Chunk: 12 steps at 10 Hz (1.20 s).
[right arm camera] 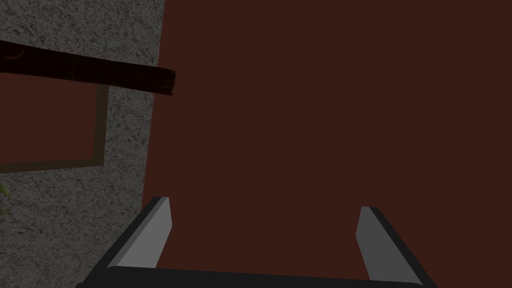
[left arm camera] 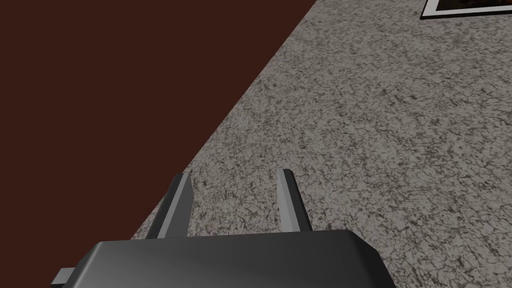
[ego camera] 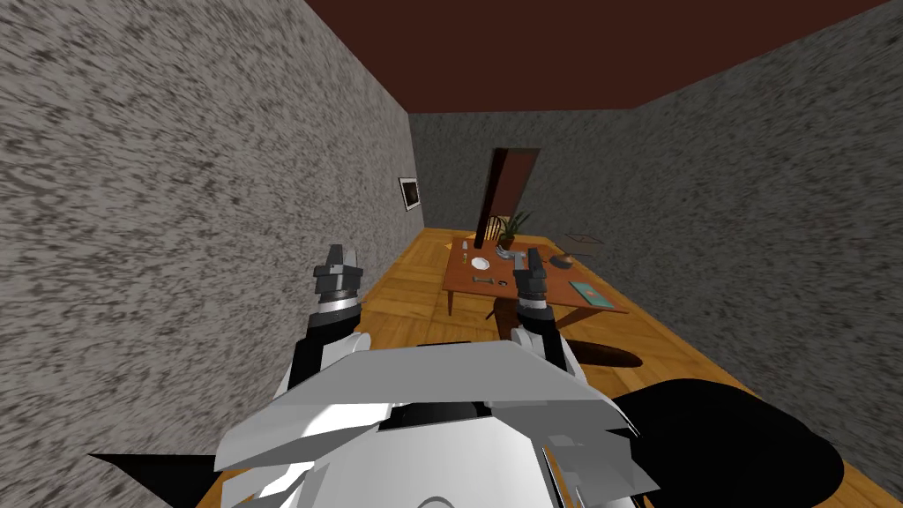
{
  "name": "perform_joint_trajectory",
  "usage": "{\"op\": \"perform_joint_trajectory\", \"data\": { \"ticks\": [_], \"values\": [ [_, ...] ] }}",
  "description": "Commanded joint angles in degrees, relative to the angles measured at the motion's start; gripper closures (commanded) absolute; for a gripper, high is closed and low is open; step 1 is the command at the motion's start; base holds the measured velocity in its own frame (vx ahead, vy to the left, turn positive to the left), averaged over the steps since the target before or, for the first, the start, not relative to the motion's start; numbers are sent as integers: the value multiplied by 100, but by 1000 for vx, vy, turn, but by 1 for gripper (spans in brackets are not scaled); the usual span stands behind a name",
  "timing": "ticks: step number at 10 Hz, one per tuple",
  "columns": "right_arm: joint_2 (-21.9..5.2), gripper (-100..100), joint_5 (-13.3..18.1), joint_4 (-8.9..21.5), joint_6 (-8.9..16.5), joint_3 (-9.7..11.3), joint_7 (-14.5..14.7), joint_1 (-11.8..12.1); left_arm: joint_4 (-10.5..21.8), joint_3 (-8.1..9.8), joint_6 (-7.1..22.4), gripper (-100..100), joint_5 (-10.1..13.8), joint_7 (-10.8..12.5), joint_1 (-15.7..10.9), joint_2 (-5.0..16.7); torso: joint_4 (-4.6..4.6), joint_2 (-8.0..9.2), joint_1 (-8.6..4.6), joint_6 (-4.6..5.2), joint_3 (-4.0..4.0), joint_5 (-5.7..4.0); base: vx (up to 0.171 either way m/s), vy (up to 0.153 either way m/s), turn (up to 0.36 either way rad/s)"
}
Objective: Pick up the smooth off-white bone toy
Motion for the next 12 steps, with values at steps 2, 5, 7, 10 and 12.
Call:
{"op": "perform_joint_trajectory", "data": {
  "ticks": [2, 5, 7, 10, 12],
  "values": [
    [-242, -100, 122, 257, 18, -21, 121, 29, 0, 0, 0, 0, 0, 0, 0, 0, 1, 3, 1, 0, 2, 1, -126, 130, 37],
    [-626, -100, 461, 782, 56, 34, 438, 77, 0, 0, 0, 0, 0, 0, 1, 1, -6, -26, -17, -1, -15, -3, -84, 111, 86],
    [-753, -100, 597, 1088, 66, 56, 569, 89, 0, 1, 0, 0, 0, 0, 1, 1, -5, -28, -19, 2, -15, -3, -61, 91, 43],
    [-1013, -100, 893, 1637, 81, 78, 869, 117, 0, 1, 0, 0, 0, 0, 2, 1, -7, -37, -27, 2, -20, -4, -50, 98, 97],
    [-1148, -100, 1050, 1964, 86, 72, 1038, 134, 0, 1, 0, 0, 0, 0, 2, 1, -9, -47, -36, 2, -26, -6, -18, 64, 84]
  ]
}}
